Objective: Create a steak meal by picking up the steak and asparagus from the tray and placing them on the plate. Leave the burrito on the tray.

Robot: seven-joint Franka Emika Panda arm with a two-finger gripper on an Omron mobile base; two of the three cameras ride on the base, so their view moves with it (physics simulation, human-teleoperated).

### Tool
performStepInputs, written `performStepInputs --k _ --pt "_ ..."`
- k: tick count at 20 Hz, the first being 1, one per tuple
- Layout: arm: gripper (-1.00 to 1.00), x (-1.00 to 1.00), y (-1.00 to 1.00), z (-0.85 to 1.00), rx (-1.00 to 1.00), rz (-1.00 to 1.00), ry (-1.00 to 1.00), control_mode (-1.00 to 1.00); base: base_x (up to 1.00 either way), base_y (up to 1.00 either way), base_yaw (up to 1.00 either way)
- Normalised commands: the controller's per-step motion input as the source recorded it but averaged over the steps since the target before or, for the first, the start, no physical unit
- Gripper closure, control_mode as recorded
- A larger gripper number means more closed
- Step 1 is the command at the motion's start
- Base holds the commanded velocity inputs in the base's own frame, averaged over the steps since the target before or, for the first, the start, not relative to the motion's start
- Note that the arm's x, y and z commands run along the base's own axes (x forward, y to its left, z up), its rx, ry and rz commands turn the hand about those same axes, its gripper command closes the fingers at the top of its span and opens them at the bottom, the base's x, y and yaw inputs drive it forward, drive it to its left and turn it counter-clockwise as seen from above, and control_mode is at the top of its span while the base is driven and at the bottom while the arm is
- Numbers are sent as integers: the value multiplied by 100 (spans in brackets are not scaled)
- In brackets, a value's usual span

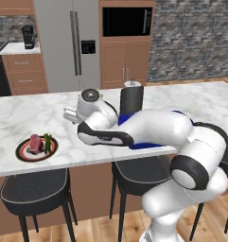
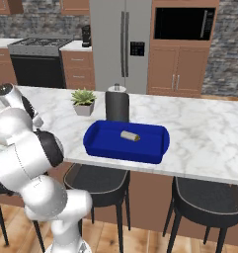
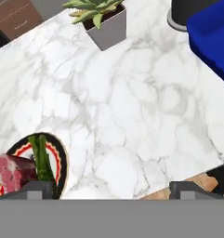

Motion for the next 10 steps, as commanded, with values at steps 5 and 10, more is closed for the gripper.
performStepInputs --k 5,10 --pt "-100 -1 -25 84 3 4 -4 -100 0 0 0" --pt "-100 -27 -40 73 0 0 -3 -100 0 0 0"
